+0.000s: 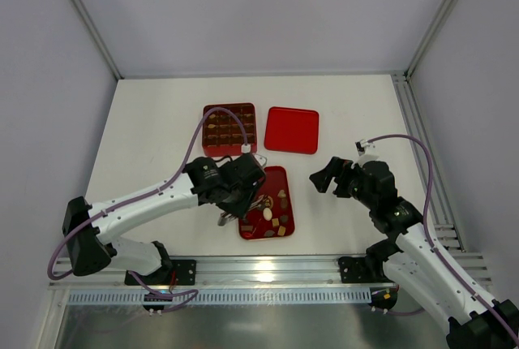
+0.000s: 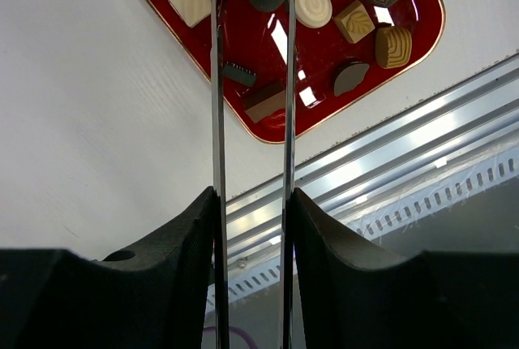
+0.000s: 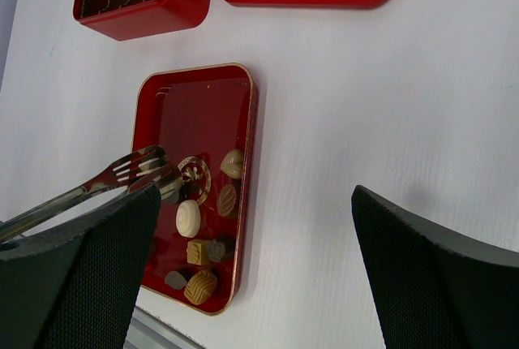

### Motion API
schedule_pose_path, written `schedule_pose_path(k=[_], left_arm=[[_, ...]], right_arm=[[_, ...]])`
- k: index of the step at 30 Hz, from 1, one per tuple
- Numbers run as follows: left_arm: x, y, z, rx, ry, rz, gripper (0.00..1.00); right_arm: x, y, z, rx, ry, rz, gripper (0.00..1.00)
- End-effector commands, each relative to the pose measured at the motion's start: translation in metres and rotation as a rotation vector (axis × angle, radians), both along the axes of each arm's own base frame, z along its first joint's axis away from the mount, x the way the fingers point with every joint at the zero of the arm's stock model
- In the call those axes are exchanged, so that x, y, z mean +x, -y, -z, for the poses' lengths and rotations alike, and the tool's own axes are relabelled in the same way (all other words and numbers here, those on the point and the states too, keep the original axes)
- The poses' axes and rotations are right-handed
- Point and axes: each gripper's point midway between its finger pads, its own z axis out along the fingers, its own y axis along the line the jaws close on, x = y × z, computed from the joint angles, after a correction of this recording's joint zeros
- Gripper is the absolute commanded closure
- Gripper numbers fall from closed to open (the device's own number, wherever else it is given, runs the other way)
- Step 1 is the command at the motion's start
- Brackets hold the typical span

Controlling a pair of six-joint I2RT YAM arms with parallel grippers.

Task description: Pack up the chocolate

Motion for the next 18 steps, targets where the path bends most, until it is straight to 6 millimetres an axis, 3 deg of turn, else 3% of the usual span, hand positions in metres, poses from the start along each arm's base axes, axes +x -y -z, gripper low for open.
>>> schedule_pose_path(k=[1,18], left_arm=[[-0.0030,0.0065,-0.0057,-0.038,0.006,0.036,0.59],[-0.0103,0.0026,0.0023,-0.020,-0.021,0.061,0.59]], right_arm=[[0.0042,-0.0001,-0.0099,0.018,0.035,0.016,0.00],[0.0052,-0.0004,-0.0122,0.015,0.038,0.014,0.00]])
